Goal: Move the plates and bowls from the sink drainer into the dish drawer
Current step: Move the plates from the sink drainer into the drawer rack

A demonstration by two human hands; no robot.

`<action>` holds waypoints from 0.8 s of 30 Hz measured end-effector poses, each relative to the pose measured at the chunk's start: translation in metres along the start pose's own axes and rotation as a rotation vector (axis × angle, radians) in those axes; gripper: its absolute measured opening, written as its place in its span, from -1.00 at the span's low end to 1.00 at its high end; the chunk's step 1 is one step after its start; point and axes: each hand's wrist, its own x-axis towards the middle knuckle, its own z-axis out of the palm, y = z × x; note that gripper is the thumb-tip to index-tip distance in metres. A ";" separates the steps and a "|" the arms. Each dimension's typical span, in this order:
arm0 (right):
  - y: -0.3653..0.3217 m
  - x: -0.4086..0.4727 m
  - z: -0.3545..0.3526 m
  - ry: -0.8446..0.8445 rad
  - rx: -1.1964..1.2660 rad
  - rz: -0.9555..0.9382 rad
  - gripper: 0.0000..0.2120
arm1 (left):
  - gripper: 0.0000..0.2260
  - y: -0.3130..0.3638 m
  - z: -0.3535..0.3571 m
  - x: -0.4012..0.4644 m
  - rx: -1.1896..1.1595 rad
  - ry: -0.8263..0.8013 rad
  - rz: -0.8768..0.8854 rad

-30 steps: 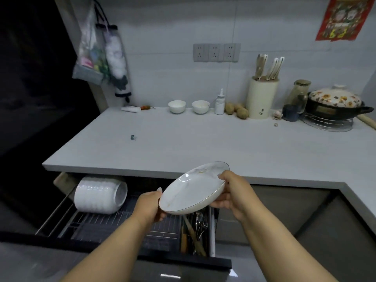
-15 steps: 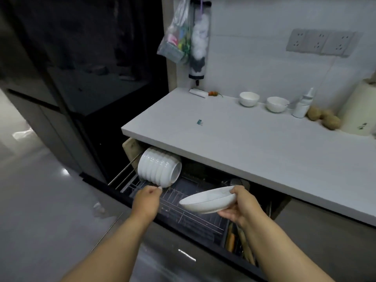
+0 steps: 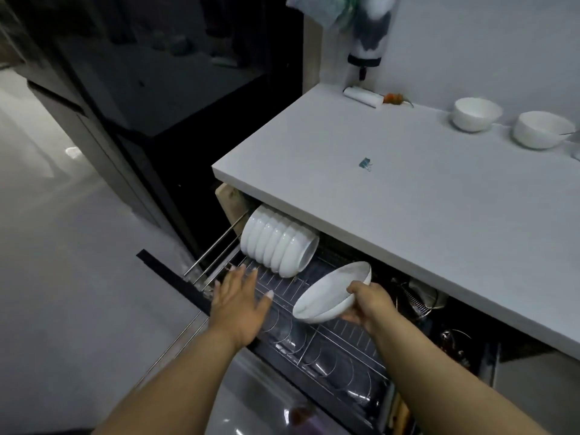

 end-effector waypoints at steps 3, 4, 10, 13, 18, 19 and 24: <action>-0.009 0.021 0.013 -0.017 -0.039 -0.017 -0.64 | -0.39 0.003 0.013 0.022 0.078 -0.007 0.041; -0.012 0.027 0.016 -0.023 -0.043 -0.022 -0.65 | -0.39 0.003 0.017 0.028 0.102 -0.004 0.065; -0.021 0.063 0.040 -0.001 -0.150 -0.061 -0.57 | -0.24 -0.002 0.034 0.044 0.200 0.042 0.154; -0.024 0.074 0.053 -0.002 -0.187 -0.092 -0.63 | -0.27 -0.002 0.033 0.043 0.117 0.104 0.135; -0.031 0.086 0.072 0.020 -0.208 -0.162 -0.63 | -0.25 -0.004 0.032 0.043 0.014 0.104 0.124; -0.032 0.088 0.075 0.023 -0.211 -0.168 -0.67 | -0.26 -0.004 0.032 0.043 -0.007 0.108 0.123; -0.032 0.107 0.088 0.048 -0.358 -0.202 -0.70 | -0.36 -0.006 0.033 0.042 -0.069 0.114 0.106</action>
